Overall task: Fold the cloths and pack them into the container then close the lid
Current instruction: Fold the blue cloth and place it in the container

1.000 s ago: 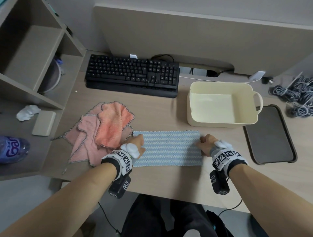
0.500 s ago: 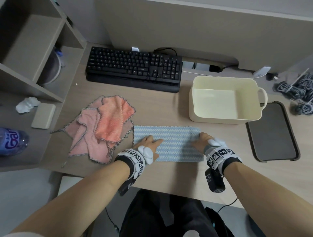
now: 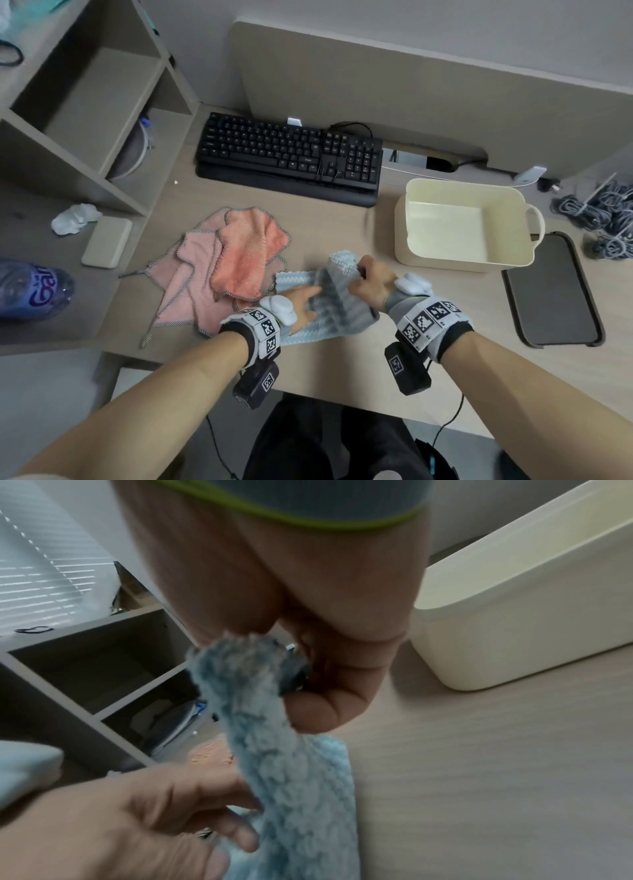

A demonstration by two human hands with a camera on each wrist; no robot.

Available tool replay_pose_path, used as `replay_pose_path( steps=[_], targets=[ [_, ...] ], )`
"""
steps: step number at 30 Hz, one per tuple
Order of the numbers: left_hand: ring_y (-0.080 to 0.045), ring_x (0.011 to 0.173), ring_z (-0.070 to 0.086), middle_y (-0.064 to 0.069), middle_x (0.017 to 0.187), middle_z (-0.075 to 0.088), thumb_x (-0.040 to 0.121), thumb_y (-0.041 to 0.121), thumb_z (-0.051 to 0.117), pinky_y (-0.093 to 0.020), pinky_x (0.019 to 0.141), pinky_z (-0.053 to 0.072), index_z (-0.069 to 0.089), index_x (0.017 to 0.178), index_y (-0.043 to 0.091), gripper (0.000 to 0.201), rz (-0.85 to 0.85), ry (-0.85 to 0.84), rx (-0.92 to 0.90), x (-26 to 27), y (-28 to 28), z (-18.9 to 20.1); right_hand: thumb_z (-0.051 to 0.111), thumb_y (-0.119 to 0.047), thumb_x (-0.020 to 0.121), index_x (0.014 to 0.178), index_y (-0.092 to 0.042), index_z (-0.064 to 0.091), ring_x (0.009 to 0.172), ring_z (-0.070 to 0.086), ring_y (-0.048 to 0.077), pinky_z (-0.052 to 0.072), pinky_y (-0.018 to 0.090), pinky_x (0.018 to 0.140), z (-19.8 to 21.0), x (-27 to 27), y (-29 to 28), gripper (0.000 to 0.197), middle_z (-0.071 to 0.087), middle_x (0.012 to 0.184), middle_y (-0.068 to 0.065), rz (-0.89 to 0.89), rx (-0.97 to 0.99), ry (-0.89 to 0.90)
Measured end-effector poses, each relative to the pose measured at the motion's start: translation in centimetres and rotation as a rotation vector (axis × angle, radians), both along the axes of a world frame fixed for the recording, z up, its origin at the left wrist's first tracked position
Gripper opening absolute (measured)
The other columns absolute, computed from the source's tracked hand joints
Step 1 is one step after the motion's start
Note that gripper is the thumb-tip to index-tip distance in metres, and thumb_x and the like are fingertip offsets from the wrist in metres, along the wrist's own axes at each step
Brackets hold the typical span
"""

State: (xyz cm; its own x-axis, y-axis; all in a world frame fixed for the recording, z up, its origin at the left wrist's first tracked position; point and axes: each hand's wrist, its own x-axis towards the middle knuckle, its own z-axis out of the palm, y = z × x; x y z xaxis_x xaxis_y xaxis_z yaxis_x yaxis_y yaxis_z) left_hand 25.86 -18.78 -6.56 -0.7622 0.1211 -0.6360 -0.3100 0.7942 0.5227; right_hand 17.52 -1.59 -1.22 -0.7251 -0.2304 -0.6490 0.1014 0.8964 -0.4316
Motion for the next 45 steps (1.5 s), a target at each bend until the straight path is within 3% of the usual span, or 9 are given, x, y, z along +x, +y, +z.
replay_pose_path(
  steps=[5, 10, 16, 25, 32, 35, 37, 41, 45],
  targets=[
    [-0.03, 0.111, 0.054, -0.005, 0.132, 0.041, 0.083, 0.018, 0.055, -0.045, 0.088, 0.051, 0.023, 0.138, 0.038, 0.067, -0.276, 0.052, -0.218, -0.2, 0.4, -0.2, 0.048, -0.043, 0.067, 0.097, -0.029, 0.047, 0.072, 0.064, 0.024, 0.053, 0.038, 0.065, 0.4, -1.4, 2.6, 0.034, 0.065, 0.081, 0.002, -0.059, 0.165, -0.028],
    [-0.03, 0.102, 0.051, -0.008, 0.122, 0.034, 0.071, 0.003, 0.062, -0.045, 0.081, 0.054, 0.02, 0.136, 0.035, 0.084, -0.431, 0.019, -0.296, -0.5, 1.3, -0.5, 0.053, -0.023, 0.084, 0.107, -0.018, 0.049, 0.07, 0.058, 0.019, 0.041, 0.025, 0.049, 1.6, -1.8, 4.3, 0.023, 0.059, 0.086, 0.002, -0.122, 0.176, 0.025],
    [-0.031, 0.091, 0.06, -0.009, 0.123, 0.041, 0.089, 0.025, 0.054, -0.042, 0.072, 0.054, 0.033, 0.126, 0.023, 0.042, -0.293, 0.068, -0.277, -1.5, 2.0, 0.1, 0.058, -0.012, 0.09, 0.134, -0.006, 0.045, 0.098, 0.065, 0.032, 0.054, 0.035, 0.079, 0.7, -1.4, 4.8, 0.046, 0.064, 0.113, 0.015, -0.169, 0.2, 0.107],
    [-0.029, 0.114, 0.05, -0.007, 0.132, 0.043, 0.087, 0.014, 0.055, -0.038, 0.093, 0.046, 0.048, 0.126, 0.013, 0.039, -0.434, 0.031, -0.167, -1.6, 4.1, -1.8, 0.059, -0.011, 0.084, 0.129, -0.009, 0.051, 0.094, 0.065, 0.033, 0.054, 0.038, 0.079, 0.2, -0.6, 4.2, 0.046, 0.067, 0.109, 0.015, -0.072, 0.125, 0.098],
    [-0.028, 0.104, 0.062, -0.012, 0.118, 0.064, 0.092, 0.013, 0.051, -0.031, 0.087, 0.05, 0.054, 0.127, 0.011, 0.035, 0.203, 0.003, 0.113, -1.1, -0.6, -0.8, 0.059, -0.024, 0.085, 0.117, -0.018, 0.052, 0.088, 0.061, 0.029, 0.051, 0.036, 0.076, 0.9, 0.3, -0.2, 0.033, 0.061, 0.096, 0.005, 0.032, -0.001, 0.011],
    [-0.037, 0.09, 0.066, -0.02, 0.099, 0.066, 0.099, 0.023, 0.043, -0.047, 0.082, 0.052, 0.06, 0.105, 0.007, 0.025, 0.578, -0.129, 0.291, -0.3, -3.5, 0.0, 0.062, -0.023, 0.079, 0.112, -0.023, 0.054, 0.087, 0.06, 0.024, 0.047, 0.031, 0.073, 0.2, 1.7, -3.6, 0.034, 0.06, 0.098, 0.001, 0.114, -0.067, -0.05],
    [-0.042, 0.105, 0.061, -0.022, 0.11, 0.062, 0.103, 0.035, 0.027, -0.049, 0.09, 0.047, 0.054, 0.117, 0.002, 0.044, 0.783, -0.338, 0.451, -0.3, -4.3, 1.1, 0.062, -0.035, 0.075, 0.109, -0.029, 0.054, 0.088, 0.064, 0.023, 0.054, 0.035, 0.077, -0.6, 2.6, -4.9, 0.035, 0.064, 0.103, 0.002, 0.197, -0.07, -0.08],
    [-0.044, 0.123, 0.05, -0.024, 0.137, 0.048, 0.1, 0.049, 0.021, -0.046, 0.095, 0.044, 0.036, 0.139, 0.002, 0.064, 0.839, -0.474, 0.52, 0.5, -5.4, 0.6, 0.062, -0.037, 0.08, 0.105, -0.03, 0.051, 0.077, 0.065, 0.024, 0.056, 0.04, 0.08, -1.7, 3.9, -6.3, 0.028, 0.069, 0.098, -0.002, 0.219, -0.076, -0.174],
    [-0.021, 0.079, 0.061, -0.006, 0.095, 0.06, 0.096, 0.043, 0.046, -0.028, 0.067, 0.048, 0.054, 0.101, 0.016, 0.028, 0.645, -0.422, 0.455, 1.4, -4.5, -1.1, 0.059, -0.034, 0.081, 0.09, -0.032, 0.055, 0.077, 0.069, 0.027, 0.058, 0.04, 0.075, -2.3, 2.5, -5.2, 0.01, 0.067, 0.095, 0.002, 0.162, 0.023, -0.149]
  ],
)
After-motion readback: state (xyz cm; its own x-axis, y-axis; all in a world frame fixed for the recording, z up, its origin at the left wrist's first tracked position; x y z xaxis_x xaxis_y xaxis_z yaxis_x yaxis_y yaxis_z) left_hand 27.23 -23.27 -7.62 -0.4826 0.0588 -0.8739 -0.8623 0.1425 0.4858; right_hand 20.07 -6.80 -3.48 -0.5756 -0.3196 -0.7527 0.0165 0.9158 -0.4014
